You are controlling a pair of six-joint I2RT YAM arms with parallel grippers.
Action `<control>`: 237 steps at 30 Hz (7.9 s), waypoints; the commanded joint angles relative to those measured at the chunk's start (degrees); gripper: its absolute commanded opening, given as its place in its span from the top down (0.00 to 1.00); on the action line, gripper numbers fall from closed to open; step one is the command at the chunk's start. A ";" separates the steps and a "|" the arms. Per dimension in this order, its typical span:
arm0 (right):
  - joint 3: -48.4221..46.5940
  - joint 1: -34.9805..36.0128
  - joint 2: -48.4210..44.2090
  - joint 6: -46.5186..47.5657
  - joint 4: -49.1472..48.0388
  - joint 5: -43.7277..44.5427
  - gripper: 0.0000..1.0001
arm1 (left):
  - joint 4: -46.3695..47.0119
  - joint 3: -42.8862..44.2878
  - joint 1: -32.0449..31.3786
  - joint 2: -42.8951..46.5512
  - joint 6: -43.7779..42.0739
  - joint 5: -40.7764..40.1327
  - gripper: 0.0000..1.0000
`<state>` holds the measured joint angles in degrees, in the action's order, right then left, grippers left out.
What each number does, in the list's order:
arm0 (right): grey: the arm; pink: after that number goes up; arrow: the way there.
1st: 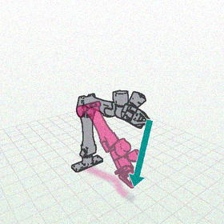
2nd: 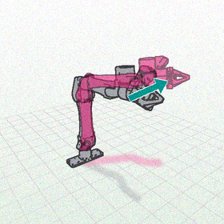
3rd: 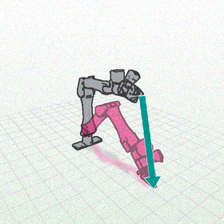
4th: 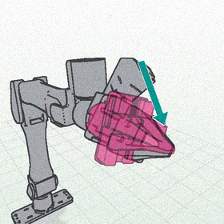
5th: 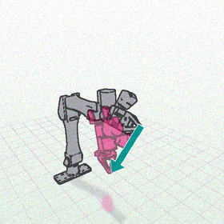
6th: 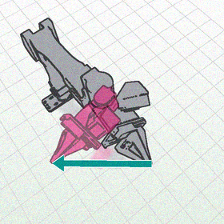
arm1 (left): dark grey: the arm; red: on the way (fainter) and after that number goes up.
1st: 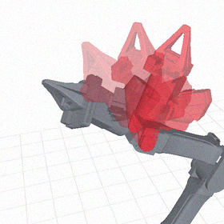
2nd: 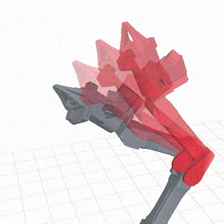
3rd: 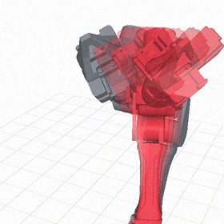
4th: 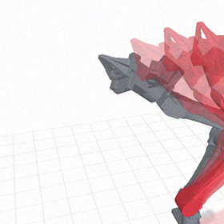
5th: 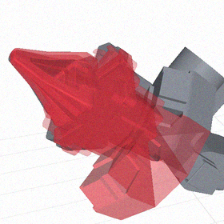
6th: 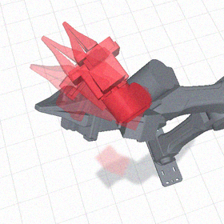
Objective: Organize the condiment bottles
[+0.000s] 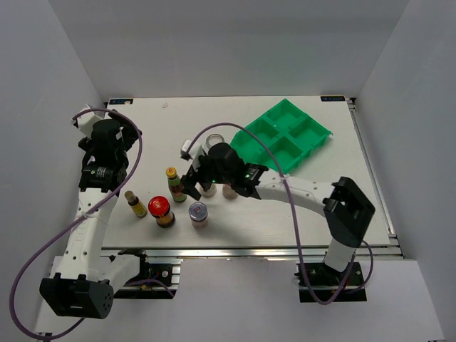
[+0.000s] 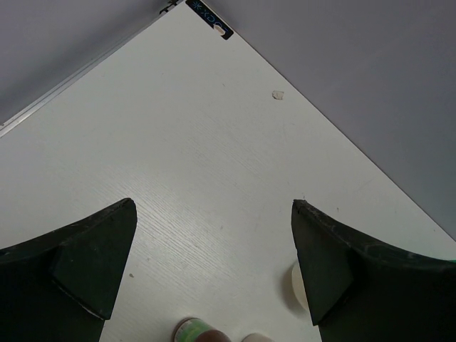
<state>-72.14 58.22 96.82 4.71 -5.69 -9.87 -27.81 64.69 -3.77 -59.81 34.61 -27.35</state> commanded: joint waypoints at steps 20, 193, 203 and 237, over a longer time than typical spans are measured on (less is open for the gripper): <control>-11.53 3.75 15.34 -5.42 -22.16 5.21 0.88 | -1.28 -2.11 -0.01 4.35 2.04 -3.14 0.02; 28.81 -36.86 -49.18 -20.79 4.02 55.66 0.11 | -10.94 69.78 -28.39 -60.24 -16.15 22.70 1.00; 29.77 -36.77 -48.83 -20.18 4.02 56.54 0.11 | -8.57 63.98 -31.47 -62.26 -17.99 23.14 1.00; 29.07 -36.86 -45.40 -17.28 3.67 54.70 0.11 | -8.75 68.91 -36.39 -73.08 -24.24 13.11 0.27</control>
<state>-42.09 21.69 51.40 -13.41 -0.03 45.39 -37.65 131.48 -39.62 -135.66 10.85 -13.32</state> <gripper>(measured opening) 0.895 0.720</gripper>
